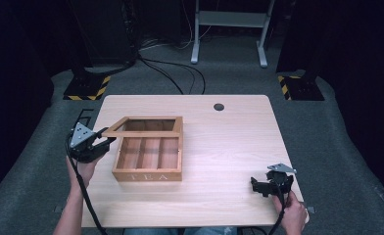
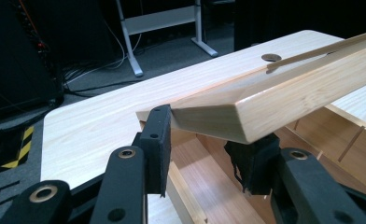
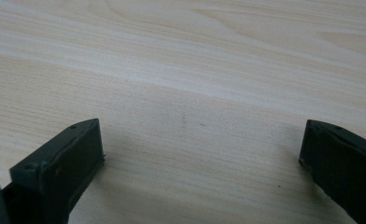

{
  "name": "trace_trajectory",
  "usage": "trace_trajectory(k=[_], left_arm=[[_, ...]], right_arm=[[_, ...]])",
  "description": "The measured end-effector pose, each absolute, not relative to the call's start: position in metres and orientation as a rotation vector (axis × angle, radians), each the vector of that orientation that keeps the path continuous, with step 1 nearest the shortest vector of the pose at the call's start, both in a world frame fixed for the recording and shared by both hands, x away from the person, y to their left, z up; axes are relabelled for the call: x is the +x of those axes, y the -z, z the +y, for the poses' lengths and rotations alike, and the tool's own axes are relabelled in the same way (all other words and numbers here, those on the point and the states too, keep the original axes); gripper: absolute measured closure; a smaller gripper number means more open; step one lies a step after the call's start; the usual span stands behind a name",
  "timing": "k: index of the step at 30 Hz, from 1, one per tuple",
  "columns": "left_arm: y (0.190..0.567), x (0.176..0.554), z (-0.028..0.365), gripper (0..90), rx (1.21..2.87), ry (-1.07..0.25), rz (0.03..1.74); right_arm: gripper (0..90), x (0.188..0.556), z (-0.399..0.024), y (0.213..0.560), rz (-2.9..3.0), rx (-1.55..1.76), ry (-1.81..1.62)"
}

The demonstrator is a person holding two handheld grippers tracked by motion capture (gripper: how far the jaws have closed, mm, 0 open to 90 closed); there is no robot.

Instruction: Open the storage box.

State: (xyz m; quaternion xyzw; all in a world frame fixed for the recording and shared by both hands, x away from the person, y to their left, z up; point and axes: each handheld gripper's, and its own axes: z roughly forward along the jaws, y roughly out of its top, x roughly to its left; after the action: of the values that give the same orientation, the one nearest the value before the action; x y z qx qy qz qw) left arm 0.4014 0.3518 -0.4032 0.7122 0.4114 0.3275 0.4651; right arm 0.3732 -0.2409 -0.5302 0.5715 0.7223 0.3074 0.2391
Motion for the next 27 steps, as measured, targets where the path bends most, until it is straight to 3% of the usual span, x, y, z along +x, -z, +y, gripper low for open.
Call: trace_trajectory(k=[27], left_arm=[[0.452,0.382,0.354,59.4,1.763,-0.715,1.059]], right_arm=[[0.0,0.373,-0.241,0.530,1.978,1.565,-0.841]])
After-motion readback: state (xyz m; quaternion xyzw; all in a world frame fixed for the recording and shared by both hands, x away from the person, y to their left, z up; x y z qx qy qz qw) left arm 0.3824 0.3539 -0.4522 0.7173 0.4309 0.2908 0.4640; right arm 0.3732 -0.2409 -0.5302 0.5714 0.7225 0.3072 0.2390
